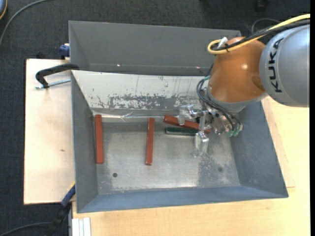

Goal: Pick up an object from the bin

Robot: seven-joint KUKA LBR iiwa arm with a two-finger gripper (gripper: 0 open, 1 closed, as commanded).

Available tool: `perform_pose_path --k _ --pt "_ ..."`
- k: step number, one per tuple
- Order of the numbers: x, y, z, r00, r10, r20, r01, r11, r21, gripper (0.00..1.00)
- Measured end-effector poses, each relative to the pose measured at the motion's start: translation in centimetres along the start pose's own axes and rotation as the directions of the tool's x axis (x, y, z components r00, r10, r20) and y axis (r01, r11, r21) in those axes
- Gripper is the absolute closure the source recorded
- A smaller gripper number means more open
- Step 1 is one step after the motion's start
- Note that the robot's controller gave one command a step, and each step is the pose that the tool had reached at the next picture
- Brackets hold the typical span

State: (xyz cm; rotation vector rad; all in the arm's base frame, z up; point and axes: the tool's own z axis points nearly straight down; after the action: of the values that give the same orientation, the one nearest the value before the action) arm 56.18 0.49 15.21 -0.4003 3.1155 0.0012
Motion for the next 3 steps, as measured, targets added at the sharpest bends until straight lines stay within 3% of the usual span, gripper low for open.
perform_pose_path --k 1,2,3 --pt "-4.3 0.8 8.2 0.98 -0.2 0.004 0.2 0.98 0.0 0.0" --pt "-4.3 0.8 8.1 0.98 -0.199 0.004 0.199 0.98 0.0 1.0" --pt "-2.8 -2.5 8.1 0.984 -0.179 0.001 0.179 0.984 0.0 1.0"
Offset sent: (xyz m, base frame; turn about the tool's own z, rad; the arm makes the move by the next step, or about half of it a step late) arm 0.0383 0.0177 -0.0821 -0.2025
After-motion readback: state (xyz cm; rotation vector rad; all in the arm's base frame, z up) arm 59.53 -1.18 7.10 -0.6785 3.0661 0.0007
